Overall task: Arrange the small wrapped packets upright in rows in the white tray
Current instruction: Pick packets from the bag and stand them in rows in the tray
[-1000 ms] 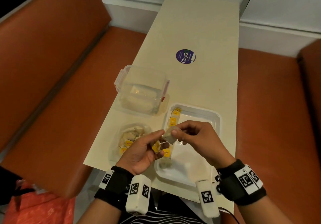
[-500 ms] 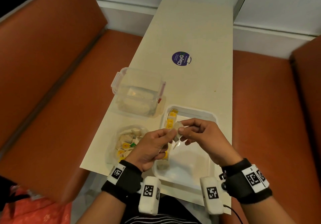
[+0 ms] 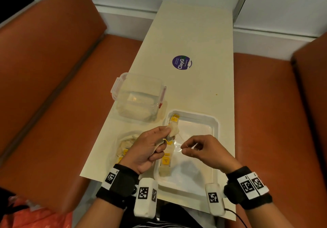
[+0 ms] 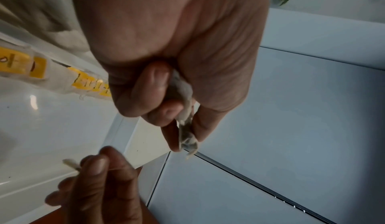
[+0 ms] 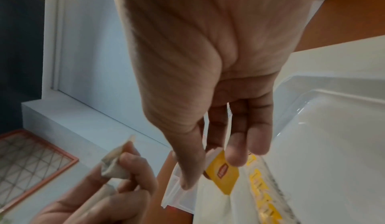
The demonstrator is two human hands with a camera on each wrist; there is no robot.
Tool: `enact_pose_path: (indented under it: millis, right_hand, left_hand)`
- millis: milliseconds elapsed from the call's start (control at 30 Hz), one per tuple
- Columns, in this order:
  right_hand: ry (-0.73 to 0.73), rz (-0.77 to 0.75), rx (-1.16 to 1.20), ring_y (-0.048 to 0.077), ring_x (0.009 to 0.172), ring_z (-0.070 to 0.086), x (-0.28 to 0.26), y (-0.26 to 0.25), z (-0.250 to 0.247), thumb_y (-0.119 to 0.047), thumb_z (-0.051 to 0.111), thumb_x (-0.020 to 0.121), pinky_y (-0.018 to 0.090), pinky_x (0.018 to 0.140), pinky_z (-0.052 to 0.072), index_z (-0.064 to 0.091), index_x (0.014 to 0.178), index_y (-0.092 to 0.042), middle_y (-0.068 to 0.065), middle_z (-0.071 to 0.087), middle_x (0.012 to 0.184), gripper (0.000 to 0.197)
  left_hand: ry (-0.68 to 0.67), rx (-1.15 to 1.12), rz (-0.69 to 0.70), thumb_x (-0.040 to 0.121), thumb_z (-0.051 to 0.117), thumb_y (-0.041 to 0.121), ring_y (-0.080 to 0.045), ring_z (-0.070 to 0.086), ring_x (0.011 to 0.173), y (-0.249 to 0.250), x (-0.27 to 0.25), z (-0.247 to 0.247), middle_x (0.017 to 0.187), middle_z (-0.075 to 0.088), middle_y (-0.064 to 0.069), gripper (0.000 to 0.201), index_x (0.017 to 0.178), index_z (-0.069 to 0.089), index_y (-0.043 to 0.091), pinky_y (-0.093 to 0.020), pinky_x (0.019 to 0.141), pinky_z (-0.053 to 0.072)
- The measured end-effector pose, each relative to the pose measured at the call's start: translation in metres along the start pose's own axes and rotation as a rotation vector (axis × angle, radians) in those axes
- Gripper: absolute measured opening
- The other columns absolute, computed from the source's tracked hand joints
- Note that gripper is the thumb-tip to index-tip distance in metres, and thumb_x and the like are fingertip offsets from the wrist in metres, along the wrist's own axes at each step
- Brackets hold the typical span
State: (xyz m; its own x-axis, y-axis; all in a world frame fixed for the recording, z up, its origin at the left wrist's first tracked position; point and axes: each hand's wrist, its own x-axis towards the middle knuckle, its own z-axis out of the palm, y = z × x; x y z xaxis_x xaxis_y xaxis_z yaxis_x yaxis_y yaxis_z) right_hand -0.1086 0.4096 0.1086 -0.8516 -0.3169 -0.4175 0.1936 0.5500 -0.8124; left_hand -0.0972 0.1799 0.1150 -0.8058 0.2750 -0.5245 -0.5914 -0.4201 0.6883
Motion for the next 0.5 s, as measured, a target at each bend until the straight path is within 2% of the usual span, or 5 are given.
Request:
enact_pose_path:
  millis: [100,233,333,433,500]
  right_hand:
    - [-0.01,0.034,-0.028,0.007,0.077,0.07,-0.003,0.007,-0.003,-0.032,0.081,0.088,0.025,0.079,0.058,0.081,0.09,-0.032,-0.016,0.077,0.089,0.002]
    - [-0.032,0.062,0.113,0.021,0.079,0.074,-0.008,0.01,-0.013,-0.015,0.078,0.091,0.034,0.078,0.063,0.081,0.097,-0.016,0.005,0.079,0.087,0.006]
    - [-0.069,0.046,0.347,0.024,0.08,0.074,-0.015,0.004,-0.018,-0.005,0.071,0.095,0.033,0.077,0.063,0.077,0.107,-0.005,0.016,0.079,0.094,0.013]
    - [-0.052,0.012,0.536,0.027,0.089,0.075,-0.017,-0.008,-0.014,-0.004,0.066,0.098,0.034,0.082,0.062,0.074,0.112,-0.003,0.017,0.079,0.103,0.016]
    - [0.01,-0.02,0.561,0.022,0.092,0.075,-0.013,-0.016,-0.006,-0.007,0.067,0.098,0.032,0.081,0.061,0.076,0.11,-0.004,0.012,0.079,0.105,0.016]
  left_hand:
    - [0.035,0.03,0.018,0.101,0.064,0.02,-0.005,0.032,0.047,0.003,-0.002,-0.003,0.08,0.065,-0.001,0.016,0.099,0.069,0.005,-0.016,0.036,0.017]
    - [0.122,0.095,0.042,0.101,0.065,0.021,-0.008,0.03,0.049,-0.003,0.0,-0.008,0.069,0.059,0.002,0.017,0.099,0.07,0.005,-0.018,0.039,0.017]
    - [0.222,0.178,0.049,0.098,0.071,0.024,-0.009,0.027,0.049,-0.011,0.004,-0.008,0.059,0.047,0.004,0.016,0.097,0.076,0.009,-0.018,0.04,0.022]
    - [0.273,0.199,0.063,0.096,0.074,0.028,-0.009,0.027,0.048,-0.022,0.007,-0.004,0.055,0.049,0.008,0.022,0.105,0.079,0.008,-0.019,0.04,0.025]
    - [0.259,0.176,0.07,0.093,0.076,0.032,-0.011,0.027,0.051,-0.027,0.008,0.0,0.059,0.048,0.005,0.026,0.107,0.081,0.01,-0.021,0.042,0.023]
